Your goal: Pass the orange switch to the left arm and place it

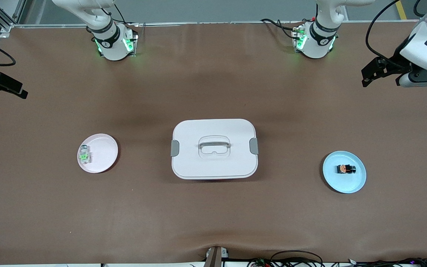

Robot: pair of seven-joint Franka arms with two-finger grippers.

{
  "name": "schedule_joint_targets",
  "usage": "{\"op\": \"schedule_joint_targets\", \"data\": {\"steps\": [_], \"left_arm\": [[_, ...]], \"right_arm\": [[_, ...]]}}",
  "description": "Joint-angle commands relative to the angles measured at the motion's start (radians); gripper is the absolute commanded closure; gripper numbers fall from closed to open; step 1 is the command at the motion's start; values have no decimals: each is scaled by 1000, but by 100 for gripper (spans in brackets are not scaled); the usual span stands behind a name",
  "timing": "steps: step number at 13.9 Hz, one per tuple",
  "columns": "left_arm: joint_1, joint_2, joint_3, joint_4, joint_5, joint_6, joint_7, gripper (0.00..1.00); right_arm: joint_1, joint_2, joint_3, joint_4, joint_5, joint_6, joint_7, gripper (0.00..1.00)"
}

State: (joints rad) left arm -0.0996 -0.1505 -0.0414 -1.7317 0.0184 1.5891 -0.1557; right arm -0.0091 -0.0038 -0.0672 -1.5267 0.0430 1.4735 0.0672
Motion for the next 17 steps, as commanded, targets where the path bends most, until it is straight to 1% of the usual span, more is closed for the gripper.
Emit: {"op": "schedule_joint_targets", "data": {"steps": [1,7,10,17], "left_arm": [[17,-15,-12,-6,-14,11,16,0],[30,-23,-8,-5,-14,-14,71,0],[38,-23,0,23,-14,-60,111,0],[38,-20,0,40,-35,-54,111,0]], "right_arm": [[-3,-27,4,-32,14,19,-1,0],[-3,-50,3,-67,14,41,-3,0],[-3,-50,3,-67,14,41,-3,0],[-3,-42,4,-63,12,82,-3,0]]}}
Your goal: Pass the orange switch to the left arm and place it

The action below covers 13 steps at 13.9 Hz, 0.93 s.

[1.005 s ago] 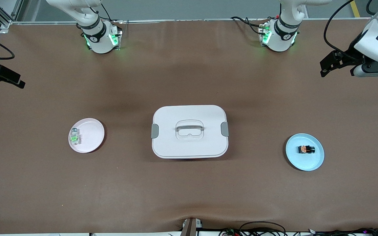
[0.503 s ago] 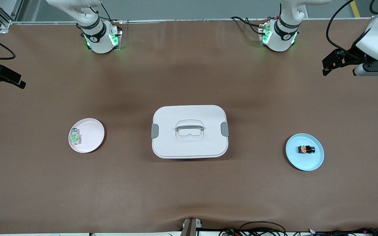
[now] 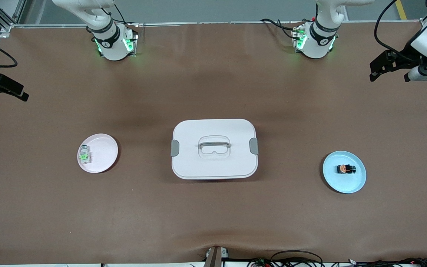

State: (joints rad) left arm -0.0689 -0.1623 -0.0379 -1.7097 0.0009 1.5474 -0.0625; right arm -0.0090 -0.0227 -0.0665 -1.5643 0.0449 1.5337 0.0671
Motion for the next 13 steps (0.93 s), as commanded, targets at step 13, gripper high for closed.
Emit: {"op": "schedule_joint_targets", "data": {"steps": [13], "left_arm": [[11,52,-2,99,-9,-13,12,0]], "right_arm": [[-6,-22,4,-28,6,29,-4,0]]}}
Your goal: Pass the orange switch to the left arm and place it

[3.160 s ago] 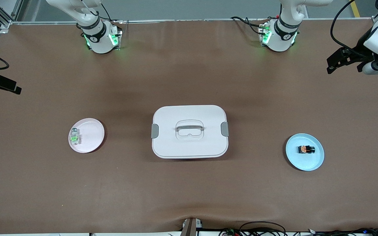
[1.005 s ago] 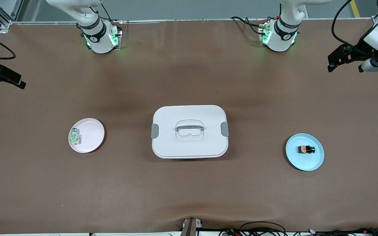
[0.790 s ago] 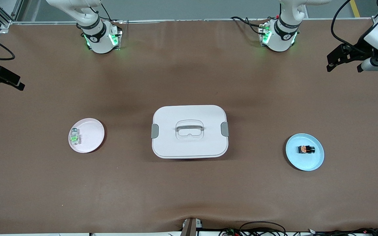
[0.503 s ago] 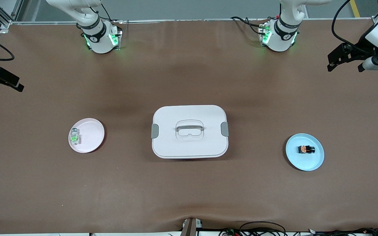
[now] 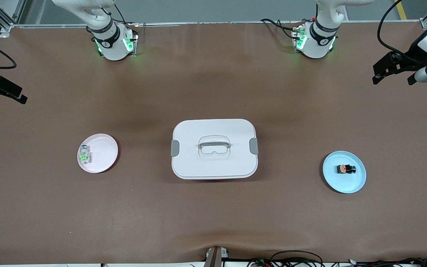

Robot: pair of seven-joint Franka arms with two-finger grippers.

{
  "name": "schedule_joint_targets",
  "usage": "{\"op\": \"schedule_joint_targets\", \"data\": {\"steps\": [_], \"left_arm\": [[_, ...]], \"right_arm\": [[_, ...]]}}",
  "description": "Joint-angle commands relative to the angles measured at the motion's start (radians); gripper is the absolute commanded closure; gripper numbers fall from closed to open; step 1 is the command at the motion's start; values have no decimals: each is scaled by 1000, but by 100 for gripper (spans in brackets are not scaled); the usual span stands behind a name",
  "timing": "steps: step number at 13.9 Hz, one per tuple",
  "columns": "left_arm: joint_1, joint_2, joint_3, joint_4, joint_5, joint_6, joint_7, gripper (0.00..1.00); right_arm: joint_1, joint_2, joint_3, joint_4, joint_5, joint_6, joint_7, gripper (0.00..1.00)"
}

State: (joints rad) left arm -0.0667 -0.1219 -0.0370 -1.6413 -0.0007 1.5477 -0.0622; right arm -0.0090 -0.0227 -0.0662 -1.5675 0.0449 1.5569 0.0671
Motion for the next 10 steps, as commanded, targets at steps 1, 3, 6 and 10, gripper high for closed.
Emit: {"op": "schedule_joint_targets", "data": {"steps": [1,3,6,10], "left_arm": [[8,11,-3,31,-5,-14,12,0],[8,16,-3,31,-4,-14,12,0],[8,22,-3,31,-7,-15,13,0],[8,22,-3,31,-5,-14,15,0]], "right_arm": [[-6,-22,3,-23,6,6,-4,0],[-6,-22,3,-23,6,5,-4,0],[-6,-22,3,-23,6,3,-4,0],[-8,-22,2,-26,4,-1,-6,0]]}}
